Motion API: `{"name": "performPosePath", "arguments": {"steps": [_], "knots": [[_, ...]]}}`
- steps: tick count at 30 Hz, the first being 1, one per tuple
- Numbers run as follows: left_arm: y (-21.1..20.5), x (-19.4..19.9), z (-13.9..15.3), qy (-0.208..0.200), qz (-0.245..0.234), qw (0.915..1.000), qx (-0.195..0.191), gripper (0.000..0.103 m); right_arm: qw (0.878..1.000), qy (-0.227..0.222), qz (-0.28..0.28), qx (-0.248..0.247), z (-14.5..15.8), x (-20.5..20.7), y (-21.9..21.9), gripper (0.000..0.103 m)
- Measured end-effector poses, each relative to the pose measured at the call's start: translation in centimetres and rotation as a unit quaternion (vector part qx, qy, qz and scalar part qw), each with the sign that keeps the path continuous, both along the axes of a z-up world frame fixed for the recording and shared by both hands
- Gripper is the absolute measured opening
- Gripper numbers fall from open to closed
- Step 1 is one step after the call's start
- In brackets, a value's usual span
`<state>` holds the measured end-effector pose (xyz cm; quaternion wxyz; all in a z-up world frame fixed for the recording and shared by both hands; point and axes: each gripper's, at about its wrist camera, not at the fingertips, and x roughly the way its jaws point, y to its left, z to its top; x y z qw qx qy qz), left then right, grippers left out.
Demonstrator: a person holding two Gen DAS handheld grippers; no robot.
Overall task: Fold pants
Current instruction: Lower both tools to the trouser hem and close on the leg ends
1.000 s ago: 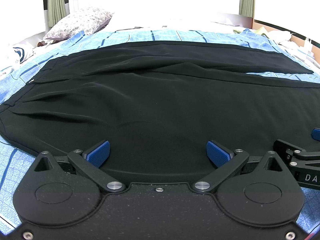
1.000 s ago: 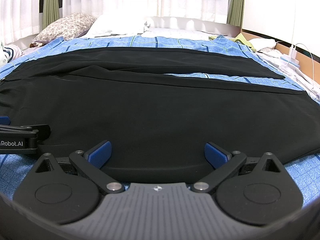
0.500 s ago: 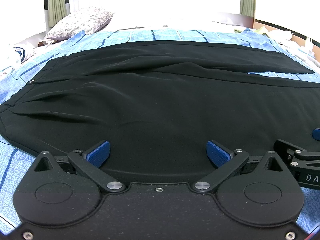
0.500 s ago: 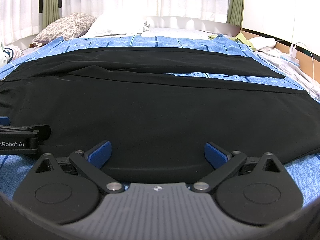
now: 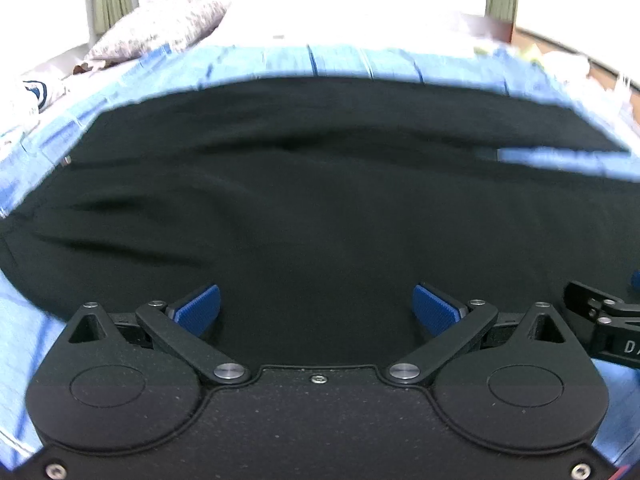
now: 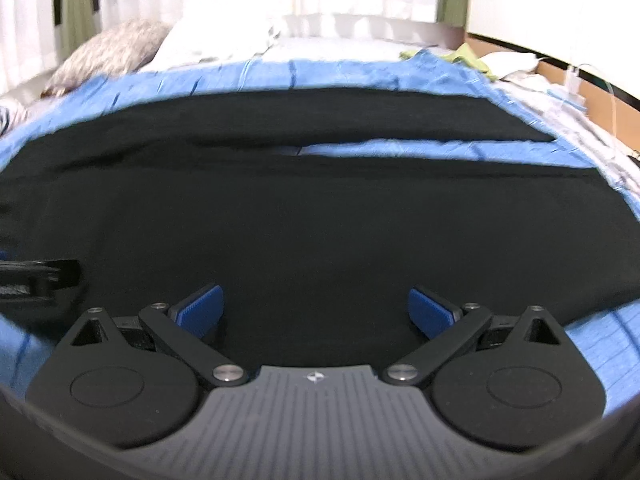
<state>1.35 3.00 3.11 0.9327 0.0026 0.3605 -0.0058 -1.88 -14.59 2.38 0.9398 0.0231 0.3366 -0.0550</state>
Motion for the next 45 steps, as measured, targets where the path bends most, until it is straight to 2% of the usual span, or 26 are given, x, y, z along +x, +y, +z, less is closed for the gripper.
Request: {"name": "performPosePath", "arguments": {"steps": [3, 8, 13, 16, 24, 27, 31, 38, 40, 42, 45], "knots": [[1.8, 1.4, 3.8, -0.014, 0.013, 0.9997, -0.013, 0.103, 0.999, -0.015, -0.033, 0.016, 2.6, 1.3, -1.8, 0.103], [6.5, 6.8, 8.0, -0.011, 0.076, 0.9965, -0.031, 0.103, 0.994, -0.032, -0.083, 0.060, 7.0, 5.5, -5.8, 0.103], [10.8, 13.5, 10.0, 0.003, 0.154, 0.9878, -0.021, 0.103, 0.986, -0.025, -0.146, 0.075, 9.3, 11.7, -9.4, 0.103], [13.0, 16.8, 10.1, 0.012, 0.183, 0.9825, -0.034, 0.103, 0.980, -0.017, -0.179, 0.081, 9.8, 15.7, -10.9, 0.103], [17.6, 26.5, 7.2, 0.050, 0.244, 0.9669, -0.056, 0.103, 0.970, 0.036, -0.221, 0.092, 8.0, 26.0, -14.3, 0.103], [19.4, 30.0, 5.7, 0.063, 0.272, 0.9576, -0.073, 0.103, 0.963, 0.054, -0.244, 0.098, 6.3, 29.5, -15.6, 0.103], [21.1, 34.0, 3.4, 0.065, 0.319, 0.9420, -0.082, 0.103, 0.958, 0.066, -0.267, 0.079, 3.7, 33.8, -16.4, 0.103], [22.6, 38.2, 0.2, 0.067, 0.386, 0.9177, -0.066, 0.103, 0.953, 0.083, -0.291, 0.005, 0.6, 40.1, -17.2, 0.103], [22.7, 38.8, -0.3, 0.055, 0.401, 0.9125, -0.061, 0.103, 0.951, 0.088, -0.297, 0.000, -0.1, 41.4, -17.7, 0.103], [22.7, 39.2, -0.7, 0.055, 0.421, 0.9038, -0.057, 0.103, 0.946, 0.094, -0.309, 0.000, -0.7, 42.5, -18.2, 0.103], [21.9, 40.1, -1.3, 0.061, 0.438, 0.8965, -0.026, 0.103, 0.939, 0.106, -0.328, -0.006, -1.5, 43.8, -18.8, 0.103]]}}
